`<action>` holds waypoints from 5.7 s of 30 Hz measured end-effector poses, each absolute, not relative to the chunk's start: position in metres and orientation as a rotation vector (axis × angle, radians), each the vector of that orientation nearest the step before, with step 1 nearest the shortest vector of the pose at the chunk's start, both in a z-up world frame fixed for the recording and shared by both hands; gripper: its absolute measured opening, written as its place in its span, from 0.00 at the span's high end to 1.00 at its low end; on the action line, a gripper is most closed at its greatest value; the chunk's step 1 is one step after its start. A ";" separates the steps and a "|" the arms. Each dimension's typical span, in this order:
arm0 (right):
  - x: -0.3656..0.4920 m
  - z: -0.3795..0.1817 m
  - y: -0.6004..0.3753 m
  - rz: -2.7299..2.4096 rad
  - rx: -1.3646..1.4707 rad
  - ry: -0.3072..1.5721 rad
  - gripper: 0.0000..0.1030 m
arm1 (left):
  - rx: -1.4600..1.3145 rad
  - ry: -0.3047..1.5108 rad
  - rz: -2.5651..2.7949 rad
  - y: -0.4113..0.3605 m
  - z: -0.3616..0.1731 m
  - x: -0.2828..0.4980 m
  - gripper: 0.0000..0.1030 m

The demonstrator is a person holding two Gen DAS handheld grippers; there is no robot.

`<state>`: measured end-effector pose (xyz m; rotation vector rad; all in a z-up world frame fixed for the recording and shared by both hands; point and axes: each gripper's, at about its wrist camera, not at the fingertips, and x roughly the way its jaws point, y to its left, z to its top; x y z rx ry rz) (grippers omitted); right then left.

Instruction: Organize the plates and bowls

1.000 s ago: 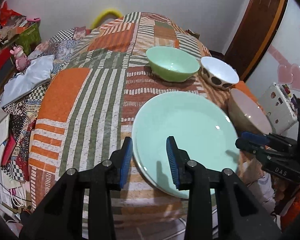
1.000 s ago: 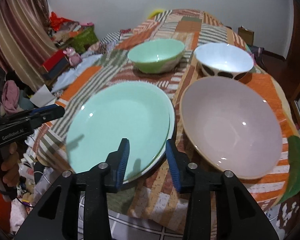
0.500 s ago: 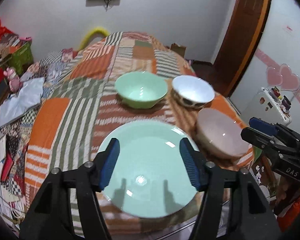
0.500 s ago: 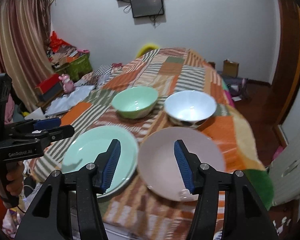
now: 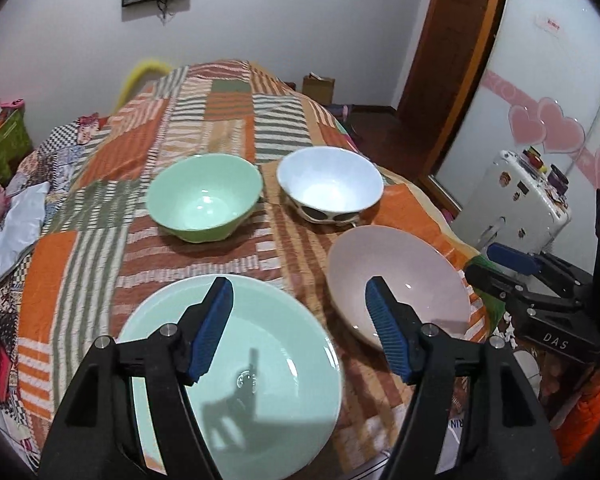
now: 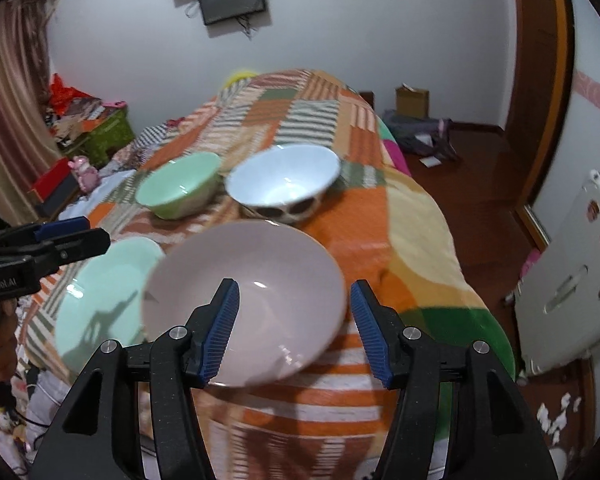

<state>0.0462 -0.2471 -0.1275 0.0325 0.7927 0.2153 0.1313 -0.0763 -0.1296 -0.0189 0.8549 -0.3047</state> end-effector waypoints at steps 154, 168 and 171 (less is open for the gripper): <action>0.104 -0.103 -0.070 0.500 -0.030 0.718 0.57 | -0.206 0.760 0.080 0.142 -0.106 0.082 0.56; 0.160 -0.127 -0.101 0.402 -0.002 0.775 0.57 | -0.130 0.824 -0.027 0.091 -0.112 0.185 0.42; 0.174 -0.137 -0.102 0.389 -0.008 0.803 0.57 | -0.123 0.866 -0.062 0.084 -0.123 0.208 0.40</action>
